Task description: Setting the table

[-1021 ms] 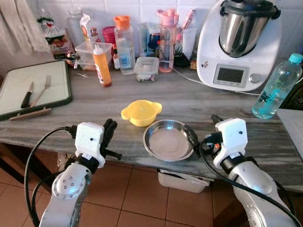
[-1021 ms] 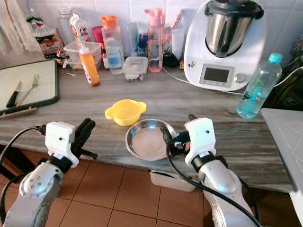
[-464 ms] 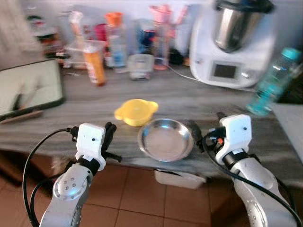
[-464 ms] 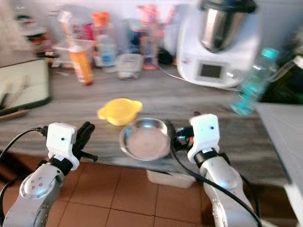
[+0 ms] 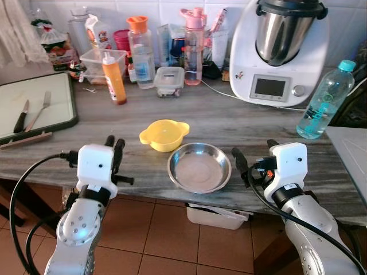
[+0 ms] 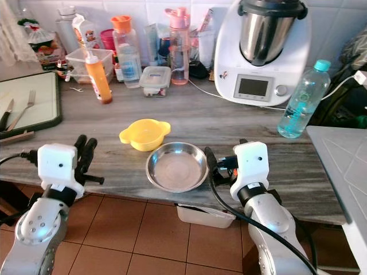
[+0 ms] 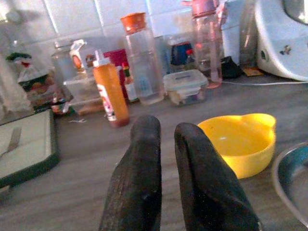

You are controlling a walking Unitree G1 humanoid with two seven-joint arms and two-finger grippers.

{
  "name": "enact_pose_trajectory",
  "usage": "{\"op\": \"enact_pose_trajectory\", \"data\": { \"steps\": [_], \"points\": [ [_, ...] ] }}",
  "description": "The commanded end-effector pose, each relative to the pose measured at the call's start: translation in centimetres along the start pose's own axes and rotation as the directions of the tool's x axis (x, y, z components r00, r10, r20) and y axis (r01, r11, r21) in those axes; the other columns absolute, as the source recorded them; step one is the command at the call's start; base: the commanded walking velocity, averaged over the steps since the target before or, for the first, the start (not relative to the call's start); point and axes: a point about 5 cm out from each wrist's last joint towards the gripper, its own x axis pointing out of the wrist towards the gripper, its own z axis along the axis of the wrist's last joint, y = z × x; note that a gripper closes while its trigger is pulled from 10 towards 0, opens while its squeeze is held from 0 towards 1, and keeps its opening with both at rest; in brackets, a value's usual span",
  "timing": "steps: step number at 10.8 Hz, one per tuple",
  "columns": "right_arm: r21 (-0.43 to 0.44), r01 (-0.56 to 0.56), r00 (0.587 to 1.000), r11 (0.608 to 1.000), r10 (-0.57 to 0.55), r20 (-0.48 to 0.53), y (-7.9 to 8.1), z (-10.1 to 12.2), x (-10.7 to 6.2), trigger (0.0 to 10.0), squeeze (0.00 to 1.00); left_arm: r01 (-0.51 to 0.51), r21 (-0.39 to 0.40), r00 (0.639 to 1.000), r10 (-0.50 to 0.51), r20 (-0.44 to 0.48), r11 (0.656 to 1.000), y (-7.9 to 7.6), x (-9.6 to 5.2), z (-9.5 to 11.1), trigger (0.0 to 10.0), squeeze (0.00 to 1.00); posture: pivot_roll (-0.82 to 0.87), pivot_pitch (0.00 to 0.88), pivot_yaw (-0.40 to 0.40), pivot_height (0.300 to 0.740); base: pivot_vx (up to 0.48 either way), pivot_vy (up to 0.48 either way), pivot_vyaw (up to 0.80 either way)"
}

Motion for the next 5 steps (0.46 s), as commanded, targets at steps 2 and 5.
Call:
{"op": "enact_pose_trajectory", "data": {
  "steps": [2, 5],
  "points": [
    [-0.009, 0.008, 1.000, 1.000, -0.008, 0.017, -0.2, 0.3, -0.1, 10.0, 0.49, -0.019, 0.015, 1.000, 0.019, -0.009, 1.000, 0.3, -0.1, -0.6, 10.0, 1.00, 0.03, 0.021, 0.017, 0.740, 0.000, 0.000, 0.00],
    [0.004, 0.026, 1.000, 1.000, -0.026, 0.012, -0.4, 0.1, -0.3, 10.0, 1.00, -0.019, 0.017, 0.999, 0.019, -0.030, 1.000, 0.6, -0.3, -1.6, 10.0, 1.00, 0.02, 0.025, 0.019, 0.740, 0.000, 0.000, 0.00]
  ]
}}
